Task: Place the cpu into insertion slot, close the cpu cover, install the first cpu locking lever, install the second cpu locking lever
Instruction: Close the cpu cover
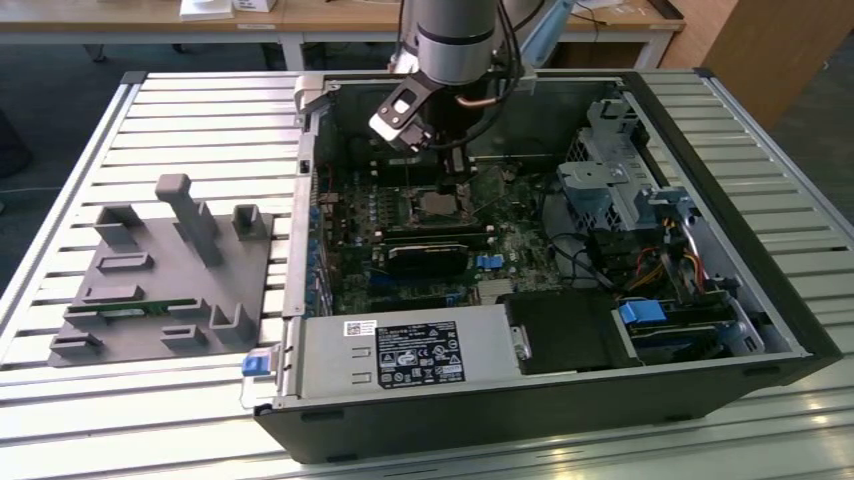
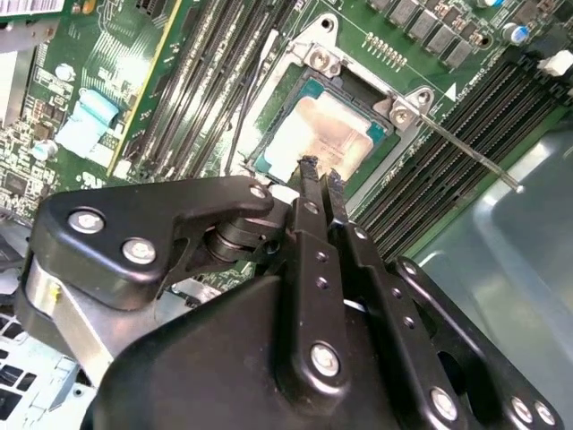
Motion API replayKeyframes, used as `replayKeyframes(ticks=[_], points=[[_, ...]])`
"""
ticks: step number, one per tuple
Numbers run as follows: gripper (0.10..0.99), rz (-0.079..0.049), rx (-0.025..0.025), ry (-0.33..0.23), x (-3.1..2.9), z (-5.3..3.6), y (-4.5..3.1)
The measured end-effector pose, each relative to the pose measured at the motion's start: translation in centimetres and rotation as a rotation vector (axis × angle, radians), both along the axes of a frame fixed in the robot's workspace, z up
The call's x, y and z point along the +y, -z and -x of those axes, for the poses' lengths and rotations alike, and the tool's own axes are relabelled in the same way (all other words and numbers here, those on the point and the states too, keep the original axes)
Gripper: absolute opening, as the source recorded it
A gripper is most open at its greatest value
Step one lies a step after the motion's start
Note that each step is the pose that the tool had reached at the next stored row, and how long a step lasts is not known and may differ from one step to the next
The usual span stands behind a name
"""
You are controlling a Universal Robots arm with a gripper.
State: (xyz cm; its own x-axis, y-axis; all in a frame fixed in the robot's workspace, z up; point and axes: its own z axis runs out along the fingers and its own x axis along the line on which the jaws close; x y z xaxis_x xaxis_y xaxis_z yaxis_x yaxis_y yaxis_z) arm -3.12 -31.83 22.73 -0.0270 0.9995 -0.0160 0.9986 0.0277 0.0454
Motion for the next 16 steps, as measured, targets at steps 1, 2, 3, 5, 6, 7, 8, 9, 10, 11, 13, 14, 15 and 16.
replayKeyframes(ticks=[1,2,3,5,6,7,8,9,10,11,13,14,15,16], points=[[0.176,0.000,-0.0001,0.000,0.00,0.00,-0.14],[0.176,0.000,-0.0002,0.000,0.00,0.00,-0.36],[0.176,0.000,-0.0002,0.000,0.00,0.00,-0.62],[0.176,0.000,-0.0001,0.000,0.00,0.00,-1.06],[0.176,0.000,0.0000,0.000,0.00,0.00,-1.13],[0.176,0.000,-0.0002,0.000,0.00,-0.03,-1.13],[0.176,0.000,-0.0002,0.000,0.00,-0.08,-1.12],[0.176,0.000,-0.0002,0.000,0.00,-0.17,-1.13],[0.176,0.000,-0.0001,0.000,0.00,-0.30,-1.13],[0.176,0.000,-0.0001,0.000,0.00,-0.46,-1.13],[0.176,0.000,-0.0001,0.000,0.00,-0.88,-1.13],[0.176,0.000,-0.0001,0.000,0.00,-1.15,-1.13],[0.176,0.000,-0.0001,0.000,0.00,-1.39,-1.13],[0.176,0.000,-0.0001,0.000,0.00,-1.61,-1.13]])
